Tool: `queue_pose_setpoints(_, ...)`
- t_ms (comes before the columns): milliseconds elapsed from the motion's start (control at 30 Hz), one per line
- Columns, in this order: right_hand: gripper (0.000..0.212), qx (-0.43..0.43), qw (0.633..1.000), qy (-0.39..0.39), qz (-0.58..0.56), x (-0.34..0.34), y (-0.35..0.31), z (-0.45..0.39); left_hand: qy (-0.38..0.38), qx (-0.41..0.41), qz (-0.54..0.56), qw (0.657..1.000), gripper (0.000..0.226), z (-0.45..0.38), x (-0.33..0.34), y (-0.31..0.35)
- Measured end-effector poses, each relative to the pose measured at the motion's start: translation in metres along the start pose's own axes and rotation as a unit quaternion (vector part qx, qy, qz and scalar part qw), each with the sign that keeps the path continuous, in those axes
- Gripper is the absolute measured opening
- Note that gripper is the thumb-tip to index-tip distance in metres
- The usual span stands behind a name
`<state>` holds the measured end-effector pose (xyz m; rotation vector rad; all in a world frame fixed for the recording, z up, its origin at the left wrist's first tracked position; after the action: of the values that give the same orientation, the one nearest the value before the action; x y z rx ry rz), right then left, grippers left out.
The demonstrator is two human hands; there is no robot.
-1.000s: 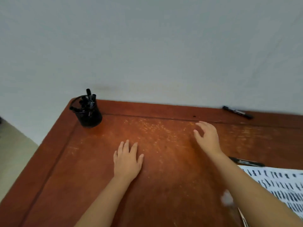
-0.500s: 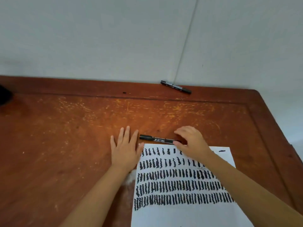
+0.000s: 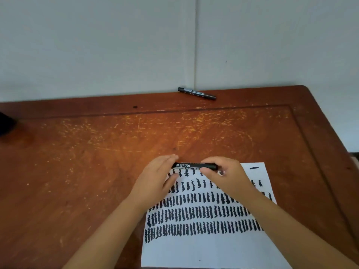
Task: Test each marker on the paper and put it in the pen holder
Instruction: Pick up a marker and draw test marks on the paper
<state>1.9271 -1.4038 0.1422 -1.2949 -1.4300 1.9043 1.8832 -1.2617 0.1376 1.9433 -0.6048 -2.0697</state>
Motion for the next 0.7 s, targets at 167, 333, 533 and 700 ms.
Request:
queue_pose_setpoints(167, 0.018, 0.089, 0.961, 0.093, -0.246, -0.012, 0.013, 0.032, -0.061, 0.076, 0.063, 0.993, 0.029, -0.001, 0.025, 0.048)
queue_pose_setpoints(333, 0.032, 0.113, 0.962, 0.130, -0.214, -0.003, 0.034, 0.058, -0.132, 0.102, 0.100, 0.981, 0.023, 0.018, 0.062, 0.077)
queue_pose_setpoints(533, 0.020, 0.074, 0.948, 0.124, -0.283, 0.007, 0.037, 0.114, -0.184, 0.155, 0.134, 0.961, 0.030, 0.063, 0.089, 0.103)
queue_pose_setpoints(700, 0.011, 0.106, 0.934, 0.132, -0.315, 0.014, 0.049, 0.156, -0.261, 0.151, 0.221, 0.928, 0.010, 0.099, 0.114, 0.119)
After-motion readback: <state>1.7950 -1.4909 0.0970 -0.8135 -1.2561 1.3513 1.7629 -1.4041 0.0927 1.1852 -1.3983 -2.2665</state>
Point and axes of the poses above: each hand's wrist, its own z-axis away from the middle knuckle, its own x-axis out of the palm, y = z × x, the point moved 8 cm from there along -z, towards the middle knuckle, and after that the axes turned 3 degrees about -y, right-handed, at the moved point
